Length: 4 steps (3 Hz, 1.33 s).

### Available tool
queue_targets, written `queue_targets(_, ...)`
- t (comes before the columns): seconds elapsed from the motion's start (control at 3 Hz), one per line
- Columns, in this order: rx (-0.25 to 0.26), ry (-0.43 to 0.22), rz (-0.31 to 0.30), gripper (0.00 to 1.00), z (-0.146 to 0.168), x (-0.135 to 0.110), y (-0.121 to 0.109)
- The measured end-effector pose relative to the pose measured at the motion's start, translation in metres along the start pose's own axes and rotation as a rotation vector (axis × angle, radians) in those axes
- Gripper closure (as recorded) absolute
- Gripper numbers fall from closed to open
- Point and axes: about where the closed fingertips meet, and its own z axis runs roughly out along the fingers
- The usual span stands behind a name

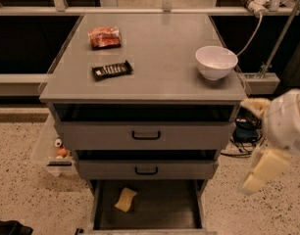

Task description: Pick sponge from bottom drawer and place on counter

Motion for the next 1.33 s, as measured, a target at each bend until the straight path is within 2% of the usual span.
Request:
queue_targets(0.33,-0.128,-0.213,0.11,0.0,0.101,0.003,0.049)
queue_targets(0.67,-0.239,-0.366,0.212,0.0,0.197,0.002,0.088)
queue_targets(1.0,-0.273,-0.399,0.263,0.0,0.227,0.012,0.093)
queue_targets(1.33,-0.26,-0.394,0.245,0.0,0.22,0.011,0.096)
